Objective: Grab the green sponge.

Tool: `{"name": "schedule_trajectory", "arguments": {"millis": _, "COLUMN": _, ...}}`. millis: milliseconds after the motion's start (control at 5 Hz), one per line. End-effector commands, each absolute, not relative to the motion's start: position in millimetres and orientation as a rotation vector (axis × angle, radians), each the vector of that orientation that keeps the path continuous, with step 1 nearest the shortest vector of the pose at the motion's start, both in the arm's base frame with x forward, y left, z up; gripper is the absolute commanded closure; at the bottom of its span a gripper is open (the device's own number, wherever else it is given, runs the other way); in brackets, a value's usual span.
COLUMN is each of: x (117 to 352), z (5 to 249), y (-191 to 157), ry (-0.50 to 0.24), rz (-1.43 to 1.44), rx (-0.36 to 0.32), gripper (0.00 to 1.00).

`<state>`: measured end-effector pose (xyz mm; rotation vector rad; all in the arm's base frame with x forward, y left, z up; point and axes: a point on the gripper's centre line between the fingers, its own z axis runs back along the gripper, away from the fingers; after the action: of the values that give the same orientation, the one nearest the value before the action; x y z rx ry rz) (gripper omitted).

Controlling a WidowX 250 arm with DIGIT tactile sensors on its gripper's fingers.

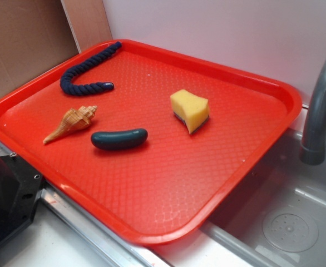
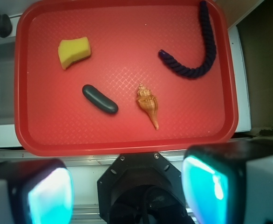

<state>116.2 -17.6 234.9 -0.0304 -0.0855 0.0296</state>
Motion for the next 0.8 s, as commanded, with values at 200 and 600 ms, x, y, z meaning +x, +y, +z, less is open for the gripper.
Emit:
{"name": "schedule_trajectory", "arguments": {"millis": 200, "x": 158, "z": 186, "y": -44, "ry": 0.016, "rz": 0.039, "rx": 0.067, "gripper": 0.00}}
{"name": "schedule_trajectory", "arguments": {"millis": 600, "x": 239, "z": 138, "y": -78, "ry": -0.173, "rz": 0.461, "rx": -0.163, "gripper": 0.00}}
